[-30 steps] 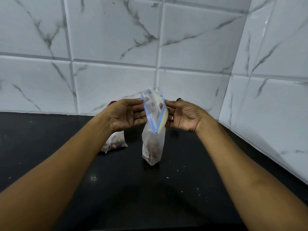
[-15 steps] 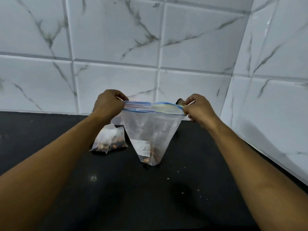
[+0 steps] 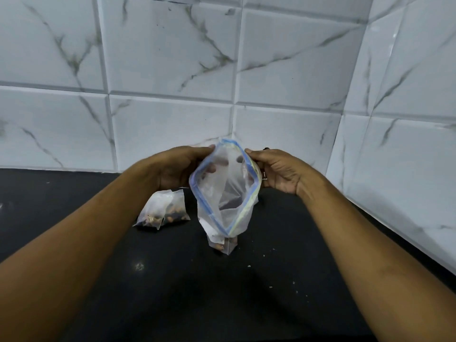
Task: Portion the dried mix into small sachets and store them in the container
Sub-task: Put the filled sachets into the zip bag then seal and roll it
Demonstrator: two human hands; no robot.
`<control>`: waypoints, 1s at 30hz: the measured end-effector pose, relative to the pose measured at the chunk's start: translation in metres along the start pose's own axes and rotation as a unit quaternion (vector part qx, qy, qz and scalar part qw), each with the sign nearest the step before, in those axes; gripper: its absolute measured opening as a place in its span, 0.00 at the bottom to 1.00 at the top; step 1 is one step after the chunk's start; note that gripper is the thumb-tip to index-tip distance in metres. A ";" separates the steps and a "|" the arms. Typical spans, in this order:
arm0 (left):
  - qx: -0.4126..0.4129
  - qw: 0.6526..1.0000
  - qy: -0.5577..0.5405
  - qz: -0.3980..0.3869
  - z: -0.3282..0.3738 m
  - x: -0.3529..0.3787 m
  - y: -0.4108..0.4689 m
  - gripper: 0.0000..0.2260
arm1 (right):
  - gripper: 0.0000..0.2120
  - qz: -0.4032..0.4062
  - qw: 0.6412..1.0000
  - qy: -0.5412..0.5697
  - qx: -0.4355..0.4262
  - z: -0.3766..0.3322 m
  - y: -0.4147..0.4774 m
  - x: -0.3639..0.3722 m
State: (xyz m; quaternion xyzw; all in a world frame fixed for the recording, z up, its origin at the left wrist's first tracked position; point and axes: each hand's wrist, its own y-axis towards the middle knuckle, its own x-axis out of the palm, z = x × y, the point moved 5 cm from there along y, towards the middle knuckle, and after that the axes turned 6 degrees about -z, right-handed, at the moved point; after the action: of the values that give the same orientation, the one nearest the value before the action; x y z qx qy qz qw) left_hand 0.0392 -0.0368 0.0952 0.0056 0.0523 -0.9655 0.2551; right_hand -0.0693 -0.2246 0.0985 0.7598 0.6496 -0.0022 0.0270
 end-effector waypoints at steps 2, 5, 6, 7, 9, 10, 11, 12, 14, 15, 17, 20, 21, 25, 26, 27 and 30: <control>0.013 0.998 -0.054 -0.020 -0.001 0.003 -0.001 0.28 | 0.22 -0.034 0.999 0.031 0.005 0.000 0.001 0.006; 0.027 0.989 -0.127 -0.065 0.001 0.007 -0.003 0.15 | 0.18 -0.071 0.996 0.062 -0.001 -0.003 0.003 0.009; 0.028 0.987 -0.143 -0.074 0.003 0.007 -0.004 0.11 | 0.16 -0.076 0.995 0.066 -0.006 -0.005 0.003 0.008; 0.030 0.985 -0.151 -0.079 0.004 0.007 -0.005 0.08 | 0.14 -0.080 0.995 0.066 -0.010 -0.006 0.003 0.009; 0.047 0.990 -0.120 -0.059 0.007 0.002 -0.003 0.04 | 0.08 -0.059 0.998 0.024 -0.021 -0.009 0.003 0.009; 0.061 0.996 -0.067 -0.020 0.008 -0.003 -0.001 0.04 | 0.06 -0.030 0.999 -0.018 -0.029 -0.012 0.003 0.007; 0.078 0.996 0.009 0.039 0.009 -0.011 0.001 0.05 | 0.04 0.010 0.997 -0.068 -0.037 -0.014 0.002 0.004; 0.101 0.985 0.095 0.105 0.013 -0.018 0.002 0.07 | 0.04 0.054 0.988 -0.132 -0.052 -0.018 0.001 0.002; 0.167 0.930 0.248 0.216 0.025 -0.023 -0.003 0.11 | 0.06 0.136 0.946 -0.279 -0.097 -0.026 0.000 0.000; 0.202 0.889 0.321 0.255 0.032 -0.021 -0.007 0.12 | 0.05 0.171 0.912 -0.352 -0.122 -0.030 -0.001 0.003; 0.249 0.817 0.422 0.306 0.042 -0.012 -0.011 0.13 | 0.04 0.234 0.837 -0.464 -0.174 -0.035 -0.004 0.012; 0.257 0.817 0.413 0.310 0.045 -0.005 -0.009 0.08 | 0.03 0.257 0.827 -0.451 -0.215 -0.037 -0.002 0.016; 0.241 0.842 0.384 0.293 0.043 -0.005 -0.007 0.05 | 0.04 0.242 0.855 -0.409 -0.206 -0.035 0.001 0.013; 0.193 0.935 0.211 0.210 0.034 -0.003 -0.007 0.07 | 0.09 0.132 0.956 -0.219 -0.140 -0.026 0.007 0.013; 0.189 0.947 0.172 0.194 0.033 -0.002 -0.007 0.08 | 0.08 0.125 0.962 -0.198 -0.141 -0.026 0.005 0.015; 0.182 0.957 0.136 0.183 0.033 -0.002 -0.007 0.09 | 0.07 0.127 0.964 -0.181 -0.145 -0.026 0.004 0.017; 0.141 0.977 0.026 0.156 0.032 -0.002 -0.004 0.06 | 0.07 0.117 0.978 -0.103 -0.142 -0.026 0.001 0.020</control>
State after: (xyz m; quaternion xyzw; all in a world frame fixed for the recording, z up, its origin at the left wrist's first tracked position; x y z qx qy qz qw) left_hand 0.0392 -0.0358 0.1275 0.0744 -0.0793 -0.9109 0.3980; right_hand -0.0660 -0.2039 0.1242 0.8146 0.5438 0.0153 0.2013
